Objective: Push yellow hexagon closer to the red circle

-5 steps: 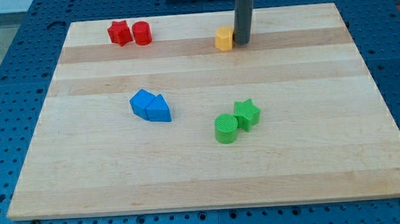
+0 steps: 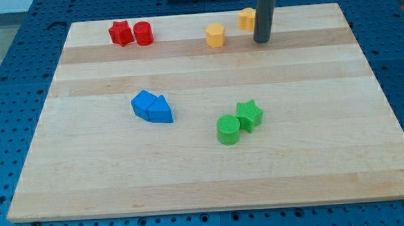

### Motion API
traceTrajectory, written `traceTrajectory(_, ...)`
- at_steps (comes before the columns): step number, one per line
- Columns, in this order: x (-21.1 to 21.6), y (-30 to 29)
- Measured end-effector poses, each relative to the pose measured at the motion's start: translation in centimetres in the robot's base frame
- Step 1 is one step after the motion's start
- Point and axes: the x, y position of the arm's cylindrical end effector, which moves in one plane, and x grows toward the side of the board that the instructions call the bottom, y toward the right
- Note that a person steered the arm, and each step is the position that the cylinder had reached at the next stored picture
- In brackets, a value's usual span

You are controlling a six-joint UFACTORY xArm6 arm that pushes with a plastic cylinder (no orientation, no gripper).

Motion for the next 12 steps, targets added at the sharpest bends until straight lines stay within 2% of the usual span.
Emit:
traceTrajectory(1, -2.2, -1.9)
traceTrajectory(2, -3.4, -6.2)
traceTrajectory(3, -3.4, -9.4)
traceTrajectory(4, -2.7, -6.4)
traceTrajectory(5, 0.6, -5.0)
traceTrajectory(6, 3.1, -9.0)
traceTrajectory(7, 2.9, -13.4)
traceTrajectory(9, 1.1, -14.3)
traceTrajectory(10, 3.9, -14.1)
traceTrajectory(11, 4.2, -11.8)
traceTrajectory(12, 1.7, -11.5)
